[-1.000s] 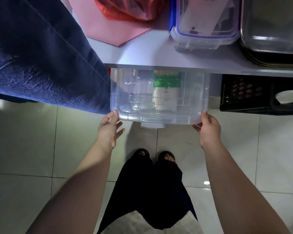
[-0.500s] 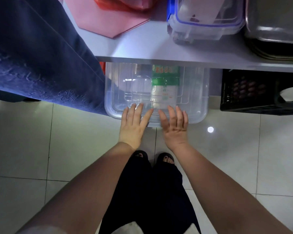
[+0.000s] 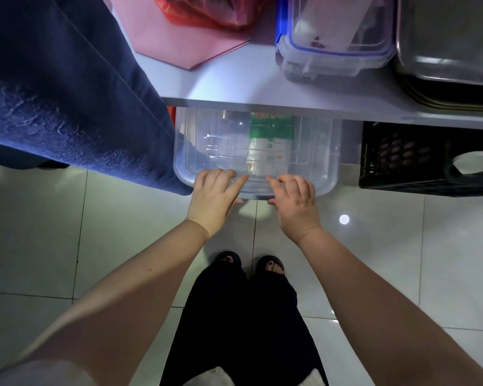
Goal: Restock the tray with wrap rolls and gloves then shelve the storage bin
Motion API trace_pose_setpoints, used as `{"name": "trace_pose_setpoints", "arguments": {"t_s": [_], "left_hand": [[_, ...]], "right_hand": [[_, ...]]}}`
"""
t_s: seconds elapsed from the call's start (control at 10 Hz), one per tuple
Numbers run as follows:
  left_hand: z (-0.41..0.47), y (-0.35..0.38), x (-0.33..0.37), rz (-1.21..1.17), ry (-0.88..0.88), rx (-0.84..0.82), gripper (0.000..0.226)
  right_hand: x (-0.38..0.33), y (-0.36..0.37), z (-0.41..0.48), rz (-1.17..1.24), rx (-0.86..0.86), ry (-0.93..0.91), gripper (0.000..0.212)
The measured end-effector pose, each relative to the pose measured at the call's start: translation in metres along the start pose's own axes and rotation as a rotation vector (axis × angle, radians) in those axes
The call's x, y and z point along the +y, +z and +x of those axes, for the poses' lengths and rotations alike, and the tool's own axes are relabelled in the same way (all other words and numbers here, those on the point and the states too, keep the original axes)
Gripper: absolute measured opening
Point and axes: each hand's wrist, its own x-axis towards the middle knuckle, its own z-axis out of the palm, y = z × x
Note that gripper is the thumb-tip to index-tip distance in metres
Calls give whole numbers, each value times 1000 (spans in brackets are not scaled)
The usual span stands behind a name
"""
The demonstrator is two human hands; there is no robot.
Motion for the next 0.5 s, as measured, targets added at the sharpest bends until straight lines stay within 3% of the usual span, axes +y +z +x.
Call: {"name": "trace_pose_setpoints", "arguments": {"t_s": [0.1,0.2,0.4,0.5], "left_hand": [[13,-1,1,-64,-54,39,35],[23,-7,2,-95,-112,-24,41],[42,-57,31,-43,-199,-257,44],[53,-108,60,-15,-101,-244,44]], "right_hand": [[0,1,14,64,9,87,42],[2,-3,24,104,-31,152,37],[-9,-53,38,168,-281,239,37],[-10,-116,34,214,-166,243,34]]}}
